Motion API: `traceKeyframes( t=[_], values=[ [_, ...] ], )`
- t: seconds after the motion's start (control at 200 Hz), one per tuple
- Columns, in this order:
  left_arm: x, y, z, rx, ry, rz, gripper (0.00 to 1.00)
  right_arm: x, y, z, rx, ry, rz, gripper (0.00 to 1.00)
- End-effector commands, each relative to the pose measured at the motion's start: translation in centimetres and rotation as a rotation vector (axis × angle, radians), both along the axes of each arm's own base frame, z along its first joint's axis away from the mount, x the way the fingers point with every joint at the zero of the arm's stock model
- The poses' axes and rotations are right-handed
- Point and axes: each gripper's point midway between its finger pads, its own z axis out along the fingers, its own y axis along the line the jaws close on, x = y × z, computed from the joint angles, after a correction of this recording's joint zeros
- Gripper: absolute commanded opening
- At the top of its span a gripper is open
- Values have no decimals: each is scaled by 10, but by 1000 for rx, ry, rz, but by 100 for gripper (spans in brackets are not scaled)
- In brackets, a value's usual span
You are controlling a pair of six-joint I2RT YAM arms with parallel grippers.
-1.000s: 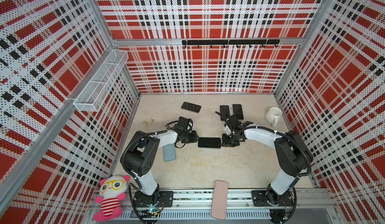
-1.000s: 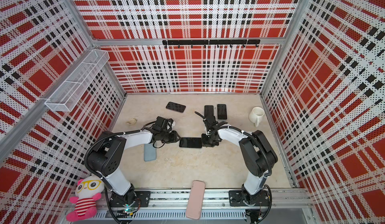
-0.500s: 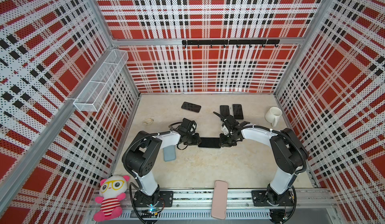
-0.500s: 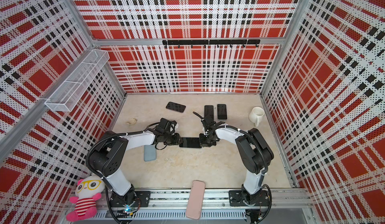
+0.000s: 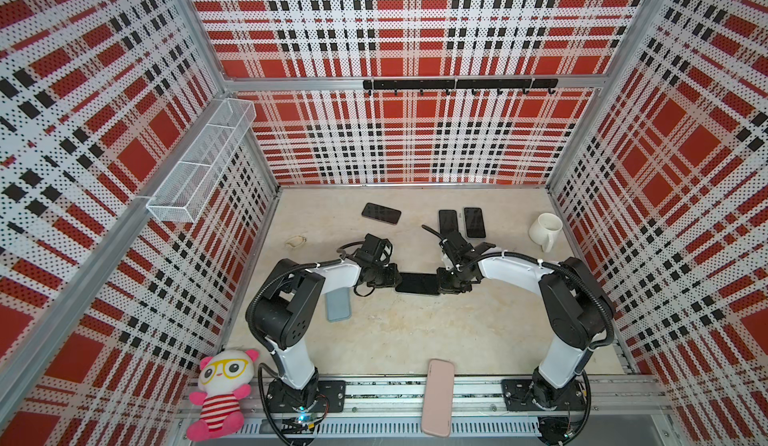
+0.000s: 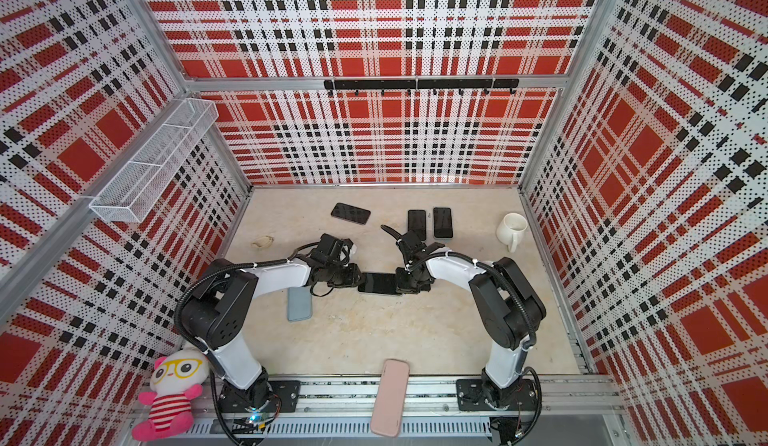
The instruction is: Put the phone into the phone case
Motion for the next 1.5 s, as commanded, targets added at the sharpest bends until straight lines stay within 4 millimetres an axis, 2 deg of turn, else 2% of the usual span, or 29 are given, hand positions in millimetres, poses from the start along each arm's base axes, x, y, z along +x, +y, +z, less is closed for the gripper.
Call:
traceKeyframes(
  t=[0.0, 0.225, 0.271, 0.321, 0.441, 0.561, 0.671, 0.741, 0.802, 0.972, 1.167, 1.298, 1.498],
  values=[
    [-15, -4, -19, 16, 56, -34, 32, -70, -31, -79, -216, 248, 63, 3],
    [-20, -2, -25, 17, 72, -31, 34, -90, -33, -104, -283, 292, 77, 0],
    [-20, -3, -24, 14, 72, -32, 34, -92, -27, -107, -257, 297, 91, 0],
    [-19, -2, -24, 19, 66, -31, 34, -85, -19, -101, -233, 266, 97, 0],
    [-16, -3, -23, 16, 64, -28, 34, -56, -11, -54, -198, 144, 86, 2],
    [-12, -5, -18, 5, 52, -28, 34, -28, -14, 0, -154, 17, 53, 10],
    [-9, -2, -13, 9, 32, -17, 34, -11, -17, 46, -118, -73, 37, 15],
    [-8, -2, -11, 7, 25, -12, 33, -6, -20, 67, -125, -100, 33, 18],
    [-8, -3, -9, -4, 25, -14, 33, -3, -22, 75, -133, -118, 29, 19],
    [-7, -5, -3, -15, 13, -20, 32, 12, -18, 69, -93, -131, 8, 19],
    [-6, -5, 2, -19, 1, -19, 32, 28, -8, 51, -92, -107, 36, 18],
    [-7, -4, 2, -12, -1, -21, 32, 40, -9, 40, -89, -106, 50, 17],
    [-6, -3, 1, -4, -1, -25, 32, 48, -1, 25, -86, -85, 76, 16]
  ],
)
